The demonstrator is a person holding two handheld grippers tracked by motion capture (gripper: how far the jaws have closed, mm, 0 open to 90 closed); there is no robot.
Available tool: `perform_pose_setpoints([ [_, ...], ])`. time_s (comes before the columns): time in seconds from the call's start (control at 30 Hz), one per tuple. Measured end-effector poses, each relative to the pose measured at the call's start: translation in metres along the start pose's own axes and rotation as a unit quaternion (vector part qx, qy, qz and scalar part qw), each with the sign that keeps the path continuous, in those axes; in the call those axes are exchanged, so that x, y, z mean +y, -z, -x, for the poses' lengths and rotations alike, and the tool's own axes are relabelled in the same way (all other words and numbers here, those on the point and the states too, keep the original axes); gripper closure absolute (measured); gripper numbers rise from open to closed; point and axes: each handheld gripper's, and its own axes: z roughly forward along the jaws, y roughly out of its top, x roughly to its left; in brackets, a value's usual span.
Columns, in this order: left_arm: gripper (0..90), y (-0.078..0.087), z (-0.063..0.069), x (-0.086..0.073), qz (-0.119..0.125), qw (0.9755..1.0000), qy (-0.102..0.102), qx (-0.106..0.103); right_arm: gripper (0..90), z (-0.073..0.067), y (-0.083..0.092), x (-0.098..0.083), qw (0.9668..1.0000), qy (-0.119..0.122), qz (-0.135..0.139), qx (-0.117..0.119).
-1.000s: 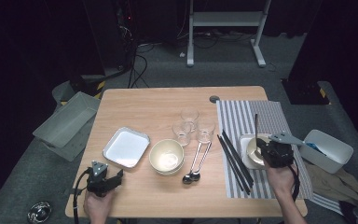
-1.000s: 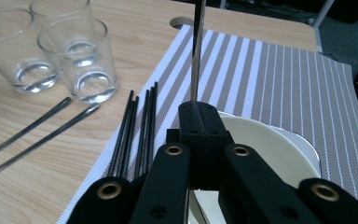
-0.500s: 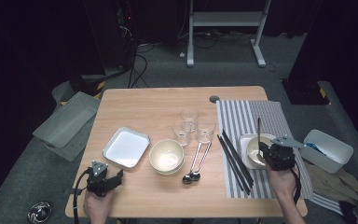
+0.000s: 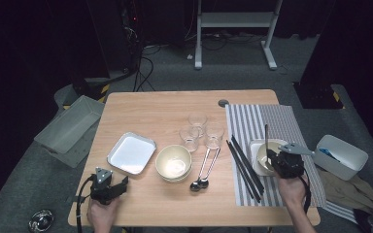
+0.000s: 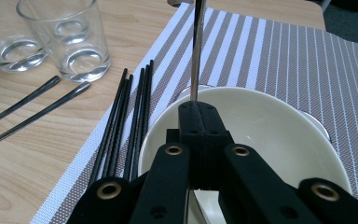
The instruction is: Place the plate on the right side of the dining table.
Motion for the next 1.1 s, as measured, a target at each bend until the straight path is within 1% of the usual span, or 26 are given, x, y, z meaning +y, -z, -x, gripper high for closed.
perform_pose_setpoints([
  [0.23,30.9,0.0,0.0,0.0,0.0,1.0,0.0,0.0,90.0,-0.002,-0.002,-0.001,1.0,0.001,0.0,0.006],
  [0.5,30.9,0.0,0.0,0.0,0.0,1.0,0.0,0.0,90.0,-0.005,-0.005,-0.002,0.9998,0.011,-0.002,0.015],
  [0.77,30.9,0.0,0.0,0.0,0.0,1.0,0.0,0.0,89.7,-0.007,-0.007,-0.003,0.9997,0.017,-0.003,0.017],
  [1.1,30.8,0.0,0.0,0.0,0.0,1.0,0.0,0.0,90.0,-0.009,-0.011,-0.006,0.9995,0.016,-0.009,0.025],
])
